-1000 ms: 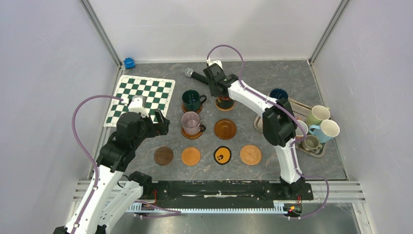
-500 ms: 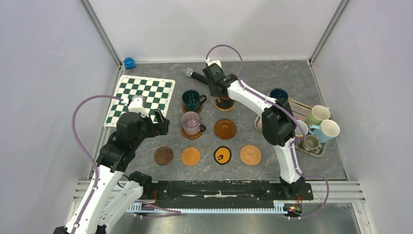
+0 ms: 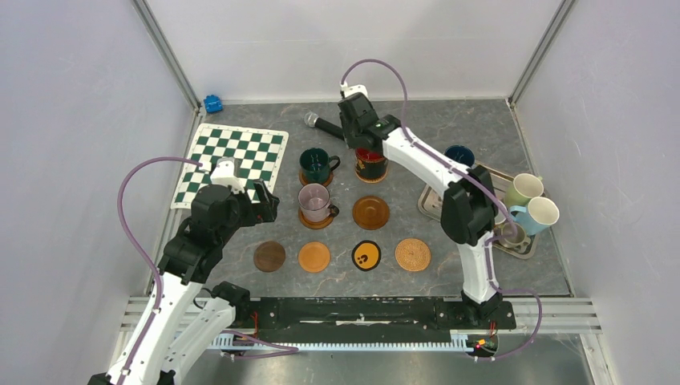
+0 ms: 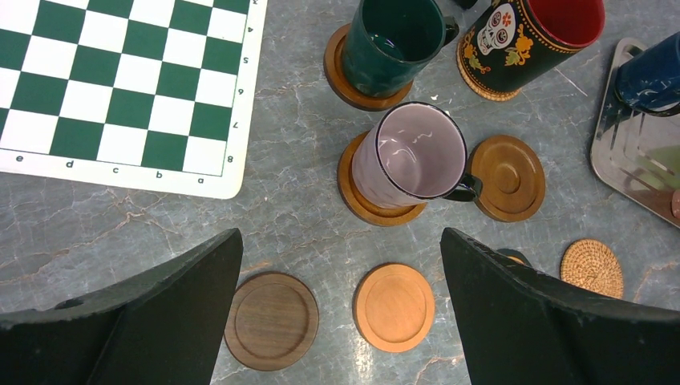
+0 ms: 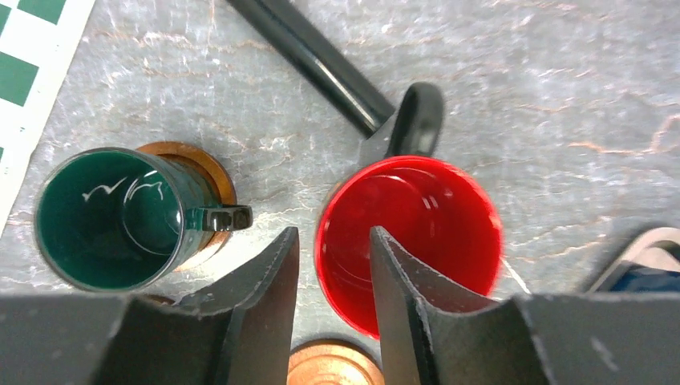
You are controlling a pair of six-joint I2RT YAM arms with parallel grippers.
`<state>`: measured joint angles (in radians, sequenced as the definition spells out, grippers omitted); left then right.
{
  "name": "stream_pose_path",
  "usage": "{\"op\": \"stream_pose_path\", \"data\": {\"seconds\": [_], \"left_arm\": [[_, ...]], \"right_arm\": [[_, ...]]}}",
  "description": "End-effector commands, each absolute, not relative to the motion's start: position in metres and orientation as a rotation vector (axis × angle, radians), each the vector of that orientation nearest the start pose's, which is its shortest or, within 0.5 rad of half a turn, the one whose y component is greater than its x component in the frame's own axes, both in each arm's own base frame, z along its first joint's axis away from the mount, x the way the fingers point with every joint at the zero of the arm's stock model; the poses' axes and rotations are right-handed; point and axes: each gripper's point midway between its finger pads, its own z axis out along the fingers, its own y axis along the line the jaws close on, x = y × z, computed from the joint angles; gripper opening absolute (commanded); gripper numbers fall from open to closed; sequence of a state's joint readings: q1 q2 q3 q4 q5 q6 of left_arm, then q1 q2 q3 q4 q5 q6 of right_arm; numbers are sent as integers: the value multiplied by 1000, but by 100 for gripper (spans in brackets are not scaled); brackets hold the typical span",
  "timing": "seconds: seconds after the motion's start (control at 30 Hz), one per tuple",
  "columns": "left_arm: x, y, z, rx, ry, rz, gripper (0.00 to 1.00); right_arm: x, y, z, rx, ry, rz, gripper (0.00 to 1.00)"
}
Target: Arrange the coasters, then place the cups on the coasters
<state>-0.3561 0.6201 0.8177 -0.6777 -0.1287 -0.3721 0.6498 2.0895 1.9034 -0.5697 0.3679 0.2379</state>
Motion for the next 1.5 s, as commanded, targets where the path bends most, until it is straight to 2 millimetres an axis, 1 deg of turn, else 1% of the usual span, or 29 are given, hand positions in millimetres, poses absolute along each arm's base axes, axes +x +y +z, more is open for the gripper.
{"op": "stream_pose_path", "data": {"seconds": [0.0, 0.07, 0.13, 0.2, 0.27, 0.37, 0.43, 0.5, 0.6, 0.67, 0.73, 0.83, 0.97, 1.03, 1.17, 1.27, 1.47], "left_arm": [[228, -74, 231, -36, 2019, -288, 100], [228, -74, 230, -37, 2021, -287, 100], [229, -74, 230, -34, 2024, -288, 100], [228, -75, 230, -31, 2023, -292, 100], [228, -75, 231, -33, 2022, -293, 100], [228, -74, 230, -34, 2024, -291, 100], [229, -74, 230, -36, 2023, -289, 100], [229, -75, 230, -34, 2024, -291, 100], [228, -74, 229, -32, 2026, -289, 100], [229, -75, 229, -34, 2026, -290, 100], [229, -74, 228, -36, 2028, -285, 100], [229, -73, 227, -39, 2032, -280, 100], [230, -73, 226, -40, 2039, -274, 100], [230, -73, 226, -43, 2037, -273, 100], [230, -74, 225, -37, 2047, -279, 100], [230, -74, 224, -38, 2050, -276, 100], [230, -73, 225, -43, 2044, -273, 100]], "right_arm": [[471, 254, 254, -218, 2078, 49, 41], [465, 234, 261, -226, 2065, -8, 41], [459, 205, 266, -214, 2057, -92, 41], [452, 174, 264, -188, 2065, -171, 41], [446, 145, 257, -153, 2085, -223, 42], [438, 105, 243, -58, 2126, -266, 42], [430, 79, 229, 14, 2158, -299, 42], [423, 58, 211, 70, 2195, -328, 44], [419, 33, 187, 117, 2244, -365, 44], [422, 24, 177, 114, 2266, -368, 43], [428, 21, 170, 76, 2285, -349, 43], [442, 22, 166, 5, 2296, -320, 43], [459, 30, 162, -72, 2302, -257, 44], [464, 27, 153, -79, 2323, -279, 45], [469, 19, 140, -61, 2357, -300, 45], [472, 18, 132, -61, 2365, -294, 44], [468, 12, 110, -54, 2407, -311, 41]]}}
